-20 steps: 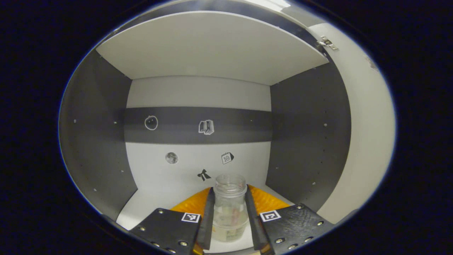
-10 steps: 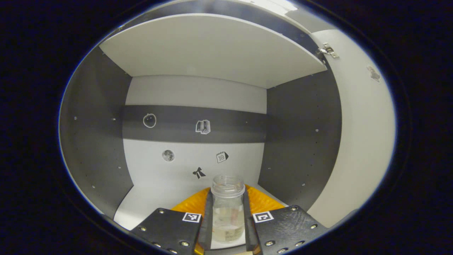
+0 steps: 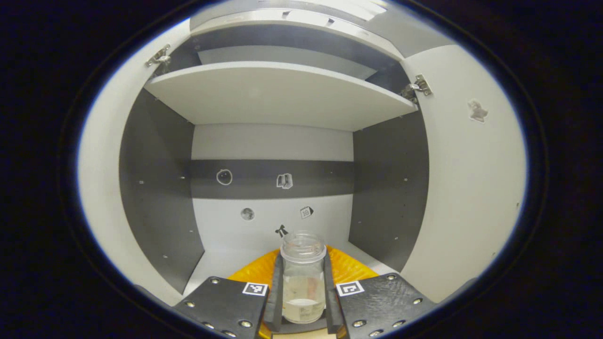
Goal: Grasp the bottle in the cabinet with the left hand and place it on the coaster, then close the right door with the right hand and the left door with the left hand.
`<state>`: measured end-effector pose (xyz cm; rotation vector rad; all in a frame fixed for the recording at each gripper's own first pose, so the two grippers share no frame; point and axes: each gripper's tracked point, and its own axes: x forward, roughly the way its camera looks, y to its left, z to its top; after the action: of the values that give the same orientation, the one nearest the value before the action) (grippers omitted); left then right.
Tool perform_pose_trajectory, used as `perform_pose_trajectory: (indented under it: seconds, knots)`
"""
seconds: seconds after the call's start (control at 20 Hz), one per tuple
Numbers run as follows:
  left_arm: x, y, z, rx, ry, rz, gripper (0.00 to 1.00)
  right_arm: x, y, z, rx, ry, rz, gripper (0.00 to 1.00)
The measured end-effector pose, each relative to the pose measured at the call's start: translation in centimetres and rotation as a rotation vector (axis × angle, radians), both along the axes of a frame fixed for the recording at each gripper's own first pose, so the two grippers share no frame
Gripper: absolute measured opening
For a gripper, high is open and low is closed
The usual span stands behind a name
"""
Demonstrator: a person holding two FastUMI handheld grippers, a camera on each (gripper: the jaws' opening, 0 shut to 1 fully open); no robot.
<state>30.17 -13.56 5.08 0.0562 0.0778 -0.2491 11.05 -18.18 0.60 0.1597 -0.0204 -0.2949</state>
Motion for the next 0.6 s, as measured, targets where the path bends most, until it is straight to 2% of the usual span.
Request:
perform_pose_trajectory:
  seconds: [0.35, 0.6]
  knots:
    - [-5.5, 3.9, -0.6, -0.057, -0.015, 0.02, 0.36, -3.0, 1.2, 0.4, 0.012, -0.002, -0.003, 0.97]
    - [-9.6, 4.4, -5.0, -0.109, 0.012, -0.016, 0.37, -5.2, 1.6, 0.7, -0.024, 0.011, -0.006, 0.97]
